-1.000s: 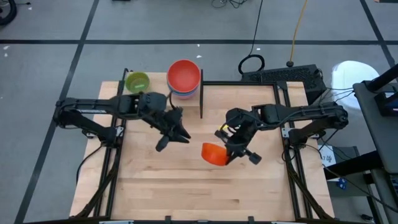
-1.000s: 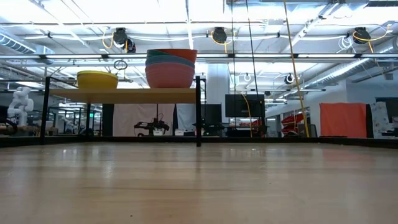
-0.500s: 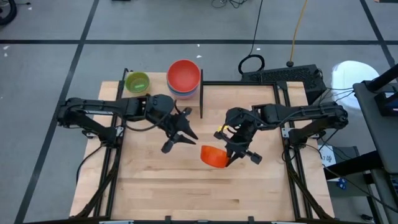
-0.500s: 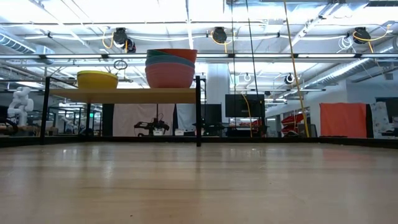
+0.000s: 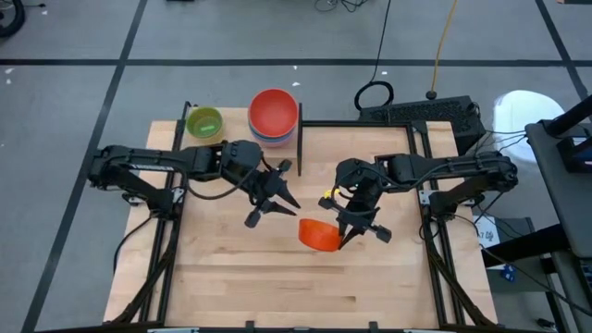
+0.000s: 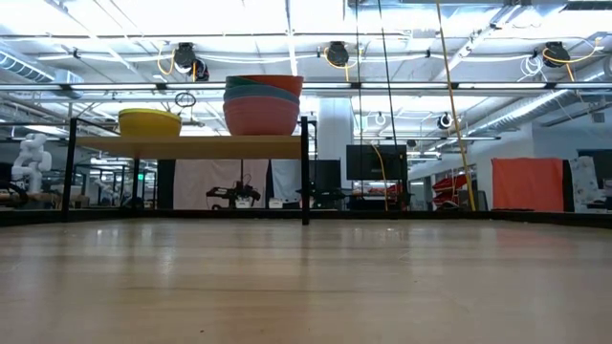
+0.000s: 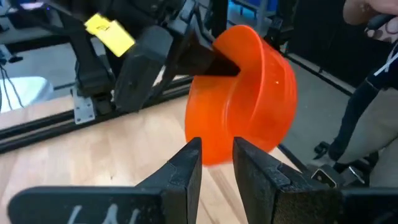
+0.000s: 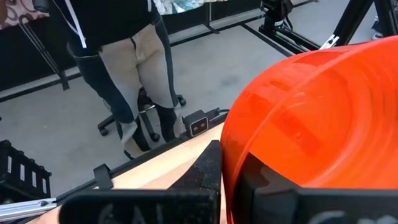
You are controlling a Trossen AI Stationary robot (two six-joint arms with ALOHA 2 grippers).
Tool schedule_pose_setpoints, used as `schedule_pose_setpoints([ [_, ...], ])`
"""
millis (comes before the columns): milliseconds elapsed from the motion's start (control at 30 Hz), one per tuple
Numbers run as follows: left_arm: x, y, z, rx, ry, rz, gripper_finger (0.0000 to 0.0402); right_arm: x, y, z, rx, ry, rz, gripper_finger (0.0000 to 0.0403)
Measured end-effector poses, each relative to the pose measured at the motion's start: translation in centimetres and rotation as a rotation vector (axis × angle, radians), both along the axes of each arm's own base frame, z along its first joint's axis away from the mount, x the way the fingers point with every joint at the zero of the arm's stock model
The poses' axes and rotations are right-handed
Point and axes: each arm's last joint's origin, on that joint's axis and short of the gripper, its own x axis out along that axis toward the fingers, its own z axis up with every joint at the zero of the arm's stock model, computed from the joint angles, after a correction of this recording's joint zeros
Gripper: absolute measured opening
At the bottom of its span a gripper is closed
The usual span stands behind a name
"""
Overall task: Place and stack bowls onto a shelf
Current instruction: Stack the light orange bowl on the green bowl on the shelf
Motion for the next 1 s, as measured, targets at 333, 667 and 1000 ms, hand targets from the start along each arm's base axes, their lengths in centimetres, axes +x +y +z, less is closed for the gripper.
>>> schedule_pose_setpoints([
  [333,0.8,-0.4,-0.7,-0.052,0.020,-0.051,0.0097,0.0,0.0,0.0,-0.005,-0.017,0.004,0.0000],
  [667,1.7,-0.7,-0.8,-0.115,-0.021,-0.150,0.0097,0.0,0.0,0.0,-0.011,-0.022,0.012,0.0000],
  [1000,1.5,-2.1,-0.5,-0.134,-0.051,-0.264,0.0097,0.1,0.0,0.0,-0.013,-0.036,0.016,0.0000],
])
